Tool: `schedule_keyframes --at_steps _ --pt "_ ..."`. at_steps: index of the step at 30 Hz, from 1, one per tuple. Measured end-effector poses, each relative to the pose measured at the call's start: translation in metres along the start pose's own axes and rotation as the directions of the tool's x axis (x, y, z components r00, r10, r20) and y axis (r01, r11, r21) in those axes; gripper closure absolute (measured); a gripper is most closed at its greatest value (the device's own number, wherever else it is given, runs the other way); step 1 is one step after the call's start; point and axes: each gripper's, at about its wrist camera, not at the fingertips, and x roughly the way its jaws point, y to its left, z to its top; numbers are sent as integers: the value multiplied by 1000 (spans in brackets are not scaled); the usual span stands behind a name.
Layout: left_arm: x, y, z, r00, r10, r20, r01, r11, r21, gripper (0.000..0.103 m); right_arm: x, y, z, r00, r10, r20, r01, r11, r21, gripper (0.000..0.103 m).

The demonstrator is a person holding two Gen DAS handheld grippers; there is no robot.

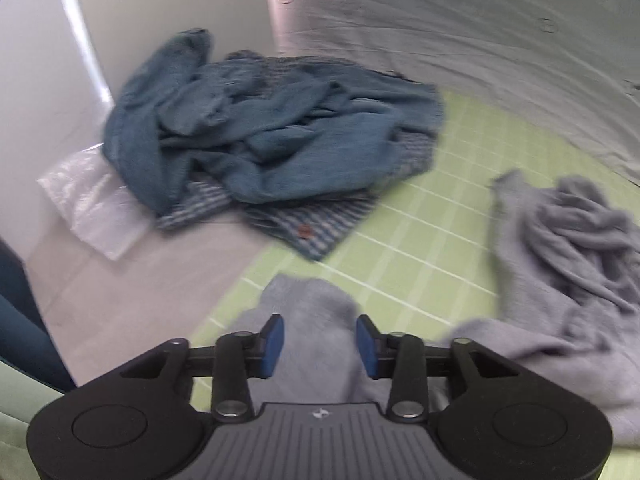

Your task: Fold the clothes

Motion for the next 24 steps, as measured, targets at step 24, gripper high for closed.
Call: schedule_keyframes --at_steps 24 --pt "27 -80 -23 972 -221 -75 229 964 136 25 -10 15 -26 997 57 -58 -68 973 -219 15"
